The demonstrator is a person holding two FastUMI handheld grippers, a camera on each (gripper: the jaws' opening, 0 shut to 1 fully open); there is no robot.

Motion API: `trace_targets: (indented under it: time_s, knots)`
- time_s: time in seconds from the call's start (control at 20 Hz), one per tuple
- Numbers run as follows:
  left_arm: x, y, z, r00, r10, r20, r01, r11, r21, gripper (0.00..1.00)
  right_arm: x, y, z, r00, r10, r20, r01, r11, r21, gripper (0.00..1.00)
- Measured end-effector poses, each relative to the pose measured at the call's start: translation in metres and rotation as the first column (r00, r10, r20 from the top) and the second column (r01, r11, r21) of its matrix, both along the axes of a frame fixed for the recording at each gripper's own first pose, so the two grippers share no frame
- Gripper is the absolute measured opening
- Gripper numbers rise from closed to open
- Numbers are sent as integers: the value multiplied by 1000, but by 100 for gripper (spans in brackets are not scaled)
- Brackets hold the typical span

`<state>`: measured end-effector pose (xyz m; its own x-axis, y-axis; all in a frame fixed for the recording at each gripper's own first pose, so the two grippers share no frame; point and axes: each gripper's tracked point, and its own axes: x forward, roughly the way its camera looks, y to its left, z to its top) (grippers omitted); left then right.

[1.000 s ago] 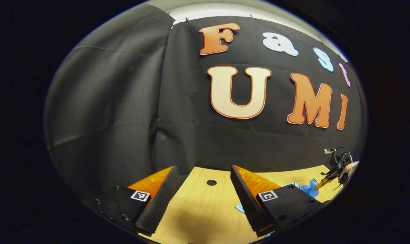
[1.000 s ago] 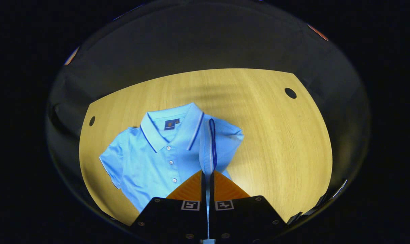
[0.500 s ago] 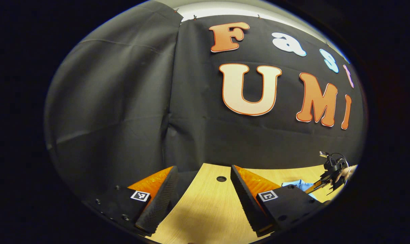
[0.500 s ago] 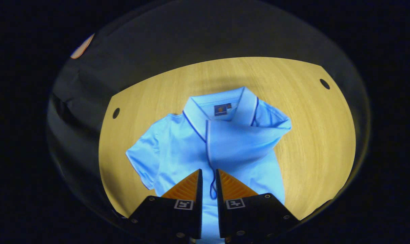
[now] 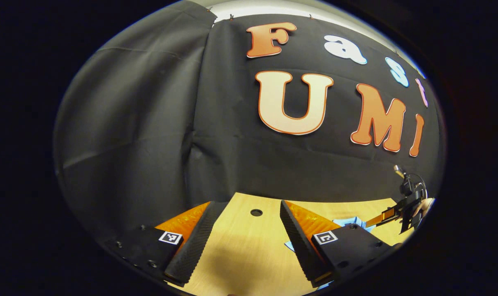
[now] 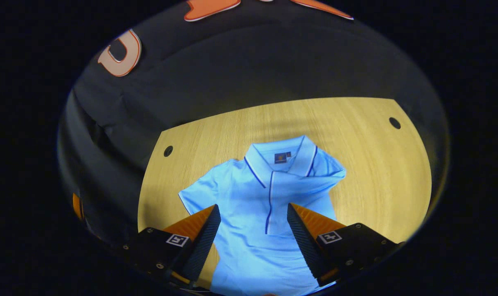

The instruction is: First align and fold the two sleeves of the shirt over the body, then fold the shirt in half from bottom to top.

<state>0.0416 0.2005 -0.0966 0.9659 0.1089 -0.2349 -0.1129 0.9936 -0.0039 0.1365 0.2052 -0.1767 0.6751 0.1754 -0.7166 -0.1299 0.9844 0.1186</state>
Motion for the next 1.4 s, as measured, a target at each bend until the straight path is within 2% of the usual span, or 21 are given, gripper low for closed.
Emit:
trace_targets:
  time_s: [0.25, 0.4, 0.55, 0.65, 0.75, 0.9, 1.15, 1.25, 1.4]
  knots:
    - [23, -50, -36, 992, -53, -112, 47, 997, -54, 100, -12, -30, 51, 994, -42, 101, 36, 998, 53, 98]
    - [39, -89, -75, 962, -127, -242, 103, 989, -109, 100, -17, -49, 80, 982, -43, 182, 30, 997, 74, 98]
    - [51, -117, -115, 908, -175, -381, 131, 982, -139, 100, -32, -66, 108, 973, -40, 229, 16, 994, 105, 98]
    - [55, -126, -142, 862, -176, -475, 116, 981, -154, 100, -43, -77, 115, 968, -31, 250, 1, 993, 118, 98]
    - [62, -133, -164, 812, -167, -560, 78, 981, -179, 100, -50, -90, 122, 967, -23, 255, -10, 992, 129, 98]
    - [73, -148, -215, 724, -148, -674, -27, 970, -242, 100, -55, -112, 127, 967, -23, 255, -15, 990, 143, 98]
    - [85, -156, -282, 606, -78, -792, -121, 975, -188, 100, -56, -150, 123, 969, -45, 242, 4, 986, 168, 98]
    - [83, -162, -302, 567, -67, -821, -144, 973, -179, 100, -56, -163, 118, 971, -55, 231, 13, 984, 177, 98]
    - [80, -165, -318, 525, -61, -849, -173, 969, -176, 100, -55, -184, 112, 973, -74, 220, 33, 982, 183, 98]
